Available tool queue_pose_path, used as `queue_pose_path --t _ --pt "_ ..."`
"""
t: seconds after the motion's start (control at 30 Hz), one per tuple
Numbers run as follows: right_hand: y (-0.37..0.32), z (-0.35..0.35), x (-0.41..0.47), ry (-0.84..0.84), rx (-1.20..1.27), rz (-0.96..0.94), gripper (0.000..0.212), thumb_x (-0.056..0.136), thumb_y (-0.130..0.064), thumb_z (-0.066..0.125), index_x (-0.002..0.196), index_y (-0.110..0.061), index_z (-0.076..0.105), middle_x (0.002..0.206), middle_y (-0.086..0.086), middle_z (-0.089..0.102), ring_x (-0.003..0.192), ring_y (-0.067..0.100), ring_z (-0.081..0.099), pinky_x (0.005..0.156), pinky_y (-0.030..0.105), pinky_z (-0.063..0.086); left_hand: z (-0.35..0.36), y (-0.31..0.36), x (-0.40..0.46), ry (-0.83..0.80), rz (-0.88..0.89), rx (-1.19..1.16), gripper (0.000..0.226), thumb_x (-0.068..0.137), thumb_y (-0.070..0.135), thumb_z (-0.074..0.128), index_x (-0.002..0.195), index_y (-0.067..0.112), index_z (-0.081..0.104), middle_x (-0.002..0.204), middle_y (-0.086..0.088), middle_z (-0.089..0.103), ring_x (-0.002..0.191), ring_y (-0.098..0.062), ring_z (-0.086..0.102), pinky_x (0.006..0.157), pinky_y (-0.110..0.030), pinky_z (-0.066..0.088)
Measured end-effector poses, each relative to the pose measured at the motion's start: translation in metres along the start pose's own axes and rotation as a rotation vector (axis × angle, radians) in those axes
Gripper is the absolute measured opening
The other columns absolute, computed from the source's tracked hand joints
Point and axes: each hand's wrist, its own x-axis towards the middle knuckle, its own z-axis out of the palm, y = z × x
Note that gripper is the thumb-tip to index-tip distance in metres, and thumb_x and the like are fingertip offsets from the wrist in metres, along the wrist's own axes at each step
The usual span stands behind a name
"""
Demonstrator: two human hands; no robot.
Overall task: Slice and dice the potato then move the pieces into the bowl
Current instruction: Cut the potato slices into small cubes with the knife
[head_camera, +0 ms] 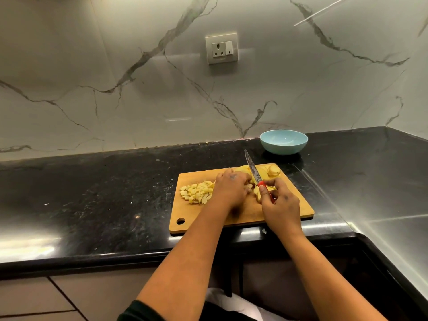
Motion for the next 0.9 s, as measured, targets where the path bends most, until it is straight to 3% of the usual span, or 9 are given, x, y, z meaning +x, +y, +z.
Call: queue_pose_path --t 0.07,0.2,0.3,0.47,0.67,0.77,0.9 --pt "-0.001 0.000 0.000 -0.002 0.002 -0.008 0.009 0.095 -0.022 0.060 0.102 -0.017 0.060 0.058 -0.003 0.054 0.049 0.009 0.045 0.046 0.015 0.037 -0.001 0.001 0.000 0.018 0.000 -0.014 0.038 0.097 0.034 0.057 0.133 0.026 0.054 0.133 0.000 0.053 0.127 -0.022 0.041 0.105 -0.039 0.035" --pt "-0.001 0.000 -0.001 -0.003 0.003 -0.008 0.010 0.095 -0.023 0.060 0.102 -0.016 0.060 0.060 -0.002 0.056 0.050 0.012 0.049 0.046 0.018 0.039 -0.005 -0.003 -0.007 0.083 -0.121 -0.313 0.021 0.092 0.019 0.067 0.113 0.018 0.070 0.110 0.000 0.066 0.103 -0.015 0.060 0.091 -0.028 0.051" --pt "-0.001 0.001 -0.001 -0.008 -0.008 -0.008 0.011 0.096 -0.025 0.059 0.102 -0.016 0.061 0.061 0.002 0.059 0.054 0.019 0.054 0.048 0.025 0.039 -0.008 -0.015 -0.017 0.149 -0.266 -0.406 0.015 0.091 0.019 0.067 0.105 0.015 0.072 0.097 0.003 0.064 0.090 -0.010 0.055 0.080 -0.021 0.045" --pt "-0.007 0.003 -0.004 -0.047 -0.079 -0.041 0.009 0.095 -0.022 0.060 0.102 -0.017 0.060 0.061 -0.005 0.054 0.051 0.010 0.049 0.043 0.018 0.036 -0.008 -0.017 -0.028 0.159 -0.333 -0.406 0.010 0.089 0.015 0.069 0.099 0.016 0.070 0.101 -0.002 0.067 0.095 -0.014 0.058 0.078 -0.022 0.046" --pt "-0.016 -0.006 -0.002 -0.191 -0.227 0.048 0.025 0.094 -0.023 0.060 0.118 -0.017 0.056 0.090 0.008 0.064 0.076 0.021 0.057 0.065 0.031 0.048 0.000 -0.009 -0.039 0.237 -0.270 -0.411 0.015 0.093 0.016 0.064 0.104 0.015 0.073 0.103 -0.002 0.071 0.088 -0.010 0.059 0.075 -0.018 0.041" --pt "-0.023 -0.014 -0.002 -0.281 -0.393 0.028 0.020 0.096 -0.020 0.056 0.114 -0.015 0.057 0.097 0.010 0.064 0.084 0.021 0.052 0.071 0.031 0.044 0.003 -0.009 -0.043 0.252 -0.252 -0.410 0.018 0.092 0.021 0.064 0.106 0.014 0.074 0.104 -0.003 0.073 0.094 -0.014 0.063 0.079 -0.019 0.042" --pt "-0.033 -0.021 -0.001 -0.335 -0.467 0.052 0.016 0.092 -0.017 0.061 0.108 -0.017 0.063 0.099 0.007 0.062 0.085 0.019 0.055 0.076 0.032 0.052 0.004 -0.010 -0.046 0.232 -0.248 -0.425 0.020 0.091 0.021 0.066 0.108 0.014 0.074 0.108 -0.003 0.073 0.099 -0.014 0.063 0.082 -0.017 0.039"
